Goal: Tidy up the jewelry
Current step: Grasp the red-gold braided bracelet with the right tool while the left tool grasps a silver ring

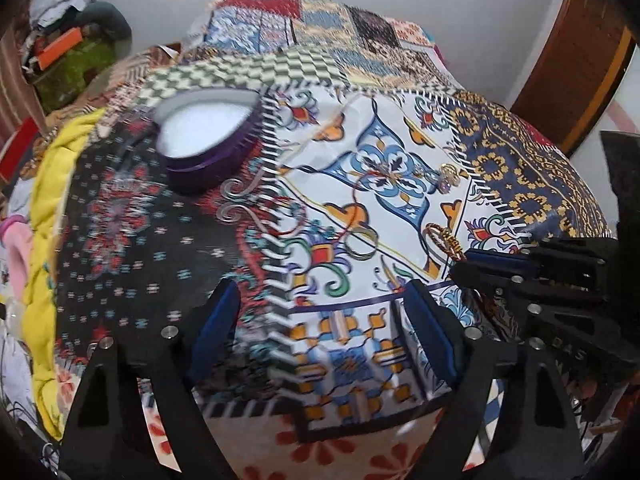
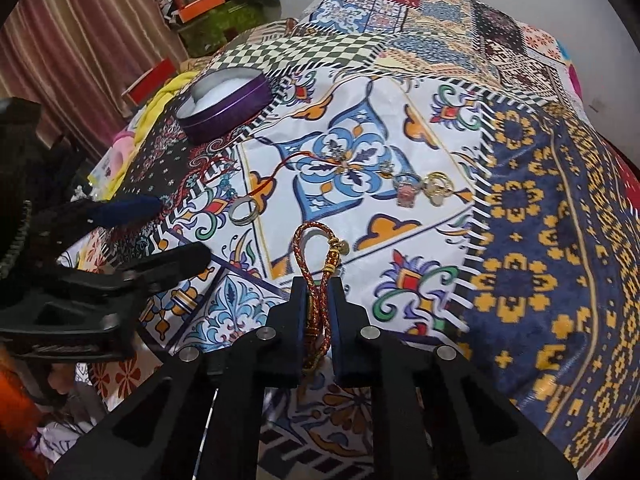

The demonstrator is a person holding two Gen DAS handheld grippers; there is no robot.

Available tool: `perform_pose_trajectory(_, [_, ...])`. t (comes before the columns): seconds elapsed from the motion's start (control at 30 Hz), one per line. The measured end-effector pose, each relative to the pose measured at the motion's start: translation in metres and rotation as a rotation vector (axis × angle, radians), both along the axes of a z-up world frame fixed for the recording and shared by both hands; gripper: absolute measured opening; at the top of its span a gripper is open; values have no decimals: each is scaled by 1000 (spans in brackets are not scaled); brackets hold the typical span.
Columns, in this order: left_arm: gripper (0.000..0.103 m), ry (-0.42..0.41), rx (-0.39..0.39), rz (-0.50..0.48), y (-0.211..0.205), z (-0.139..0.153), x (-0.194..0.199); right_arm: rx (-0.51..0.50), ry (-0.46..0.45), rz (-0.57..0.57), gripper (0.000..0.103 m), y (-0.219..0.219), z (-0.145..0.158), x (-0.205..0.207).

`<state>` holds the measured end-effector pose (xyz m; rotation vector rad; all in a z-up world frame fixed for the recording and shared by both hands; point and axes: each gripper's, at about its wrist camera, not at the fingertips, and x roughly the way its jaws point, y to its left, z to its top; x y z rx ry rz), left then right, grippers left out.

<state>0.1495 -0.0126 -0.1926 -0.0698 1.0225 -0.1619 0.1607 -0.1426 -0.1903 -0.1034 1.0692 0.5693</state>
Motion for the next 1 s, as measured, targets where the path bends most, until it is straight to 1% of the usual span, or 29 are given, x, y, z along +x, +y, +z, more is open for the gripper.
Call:
perform_pose_trajectory(0.07, [79, 3, 11, -3, -5, -3, 5, 14, -7, -14, 9, -7, 4, -1])
perform_pose_trajectory(0.13, [74, 2, 19, -11, -9, -4, 8, 24, -23, -23, 9, -11, 8, -1])
perform_pose_trajectory(0.2, [67, 9, 26, -10, -11, -5, 14, 31, -42, -35, 9, -14, 13, -2])
perform_pose_trajectory(0.23, [65, 12, 27, -11, -13, -7, 16, 37, -47, -39, 9, -16, 14, -2])
perform_pose_trajectory(0.3, [56, 19, 28, -16, -15, -8, 21, 49, -51, -47, 9, -19, 16, -1])
perform_pose_trajectory(0.37, [53, 23, 26, -28, -17, -9, 24, 48, -56, -49, 9, -22, 16, 1])
perform_pose_trajectory(0.47, [51, 30, 17, -56, -23, -9, 27, 50, -62, -57, 9, -25, 18, 3])
perform_pose_trajectory(0.53, [46, 33, 27, -66, -27, -10, 29, 59, -65, -66, 9, -28, 20, 5])
perform_pose_trajectory(0.6, [35, 36, 29, -74, -30, -9, 31, 62, -76, -75, 9, -30, 23, 6])
perform_pose_trajectory(0.63, [33, 37, 29, -77, -32, -10, 32, 65, -79, -78, 9, -32, 24, 5])
perform_pose_trajectory(0.67, [28, 36, 33, -79, -33, -10, 32, 68, -81, -80, 9, -33, 26, 5])
perform_pose_trajectory(0.7, [21, 36, 38, -78, -34, -10, 33, 70, -86, -83, 9, -33, 28, 5])
perform_pose_trajectory(0.87, [21, 34, 46, -90, -40, -6, 32, 76, -115, -85, 9, -32, 39, 5])
perform_pose_trajectory(1.0, [21, 7, 39, -79, -35, 5, 24, 80, -150, -79, 9, -27, 51, 4])
